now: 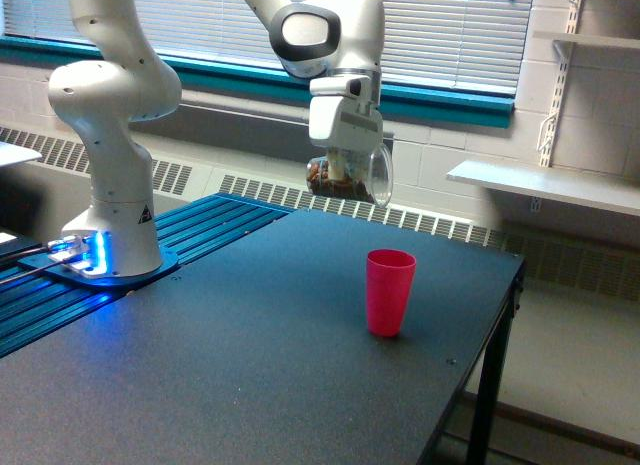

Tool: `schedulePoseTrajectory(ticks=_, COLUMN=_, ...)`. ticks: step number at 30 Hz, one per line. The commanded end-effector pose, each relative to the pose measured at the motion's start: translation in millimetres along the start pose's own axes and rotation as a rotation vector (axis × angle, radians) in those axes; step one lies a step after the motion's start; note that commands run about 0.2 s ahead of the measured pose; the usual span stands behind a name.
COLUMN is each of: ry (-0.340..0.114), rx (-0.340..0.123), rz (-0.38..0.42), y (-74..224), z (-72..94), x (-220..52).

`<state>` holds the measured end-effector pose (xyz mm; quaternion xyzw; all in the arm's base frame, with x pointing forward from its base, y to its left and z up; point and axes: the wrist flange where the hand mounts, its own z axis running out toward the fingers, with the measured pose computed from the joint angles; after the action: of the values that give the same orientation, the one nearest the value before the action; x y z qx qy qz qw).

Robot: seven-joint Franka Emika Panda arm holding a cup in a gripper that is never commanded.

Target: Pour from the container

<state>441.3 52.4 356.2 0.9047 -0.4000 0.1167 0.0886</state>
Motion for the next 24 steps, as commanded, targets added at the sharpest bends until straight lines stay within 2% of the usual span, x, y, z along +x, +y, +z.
schedulePoseTrajectory(ticks=1, ry=0.0, rx=-0.01, rz=0.02, y=-9, z=-2.0, x=5)
schedulePoseTrajectory(ticks=12, ry=-0.006, rx=-0.036, rz=0.028, y=-21, z=2.2, x=7)
schedulePoseTrajectory(ticks=24, ry=-0.009, rx=-0.07, rz=0.001, y=-32, z=1.9, x=2)
